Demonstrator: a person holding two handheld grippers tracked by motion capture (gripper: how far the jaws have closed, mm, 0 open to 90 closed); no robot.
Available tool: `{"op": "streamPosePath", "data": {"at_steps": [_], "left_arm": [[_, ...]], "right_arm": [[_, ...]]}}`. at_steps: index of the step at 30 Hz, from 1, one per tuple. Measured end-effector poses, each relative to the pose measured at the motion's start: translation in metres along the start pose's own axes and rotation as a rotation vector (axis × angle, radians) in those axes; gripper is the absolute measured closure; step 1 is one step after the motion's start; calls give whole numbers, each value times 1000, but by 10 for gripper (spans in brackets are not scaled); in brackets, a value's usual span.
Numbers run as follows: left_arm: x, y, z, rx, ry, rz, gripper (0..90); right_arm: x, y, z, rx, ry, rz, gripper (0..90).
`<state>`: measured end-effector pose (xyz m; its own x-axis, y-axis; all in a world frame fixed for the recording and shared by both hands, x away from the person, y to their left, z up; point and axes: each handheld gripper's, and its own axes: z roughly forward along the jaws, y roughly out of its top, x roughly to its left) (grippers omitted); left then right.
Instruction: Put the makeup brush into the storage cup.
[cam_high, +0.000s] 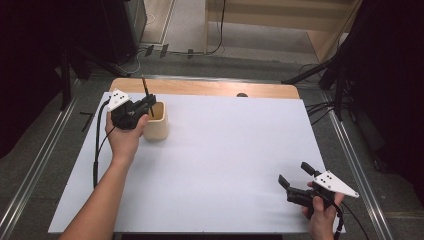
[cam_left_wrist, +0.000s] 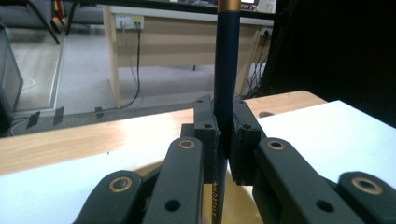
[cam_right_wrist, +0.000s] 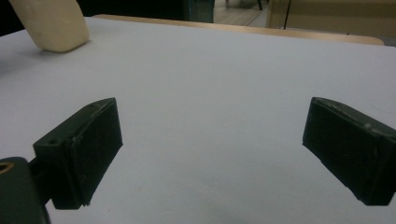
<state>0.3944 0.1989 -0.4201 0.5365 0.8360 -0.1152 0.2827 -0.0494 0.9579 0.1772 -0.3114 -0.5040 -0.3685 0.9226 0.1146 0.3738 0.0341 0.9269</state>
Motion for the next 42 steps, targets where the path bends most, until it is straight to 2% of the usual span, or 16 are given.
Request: {"op": "streamPosePath", "data": {"at_steps": [5,16,23,34,38,41,42], "left_arm": [[3,-6,2,19,10,-8,847],[2,-12,7,65,19,1,847],[4,-16,9,94,28,-13,847],[4,-16,10,96,41,-23,838],[4,-15,8,103,53,-27,752],[5,-14,6,95,31,-28,673],[5,-14,4,90,12,-26,630]], "right_arm": [[1,0,1,4,4,2,48],[2,0,1,4,5,-3,50],[1,0,0,-1,1,5,51],[0,-1,2,2,6,16,52],[1,-1,2,2,6,12,52],[1,-1,3,3,8,14,52],[0,-1,3,3,8,14,52]]}}
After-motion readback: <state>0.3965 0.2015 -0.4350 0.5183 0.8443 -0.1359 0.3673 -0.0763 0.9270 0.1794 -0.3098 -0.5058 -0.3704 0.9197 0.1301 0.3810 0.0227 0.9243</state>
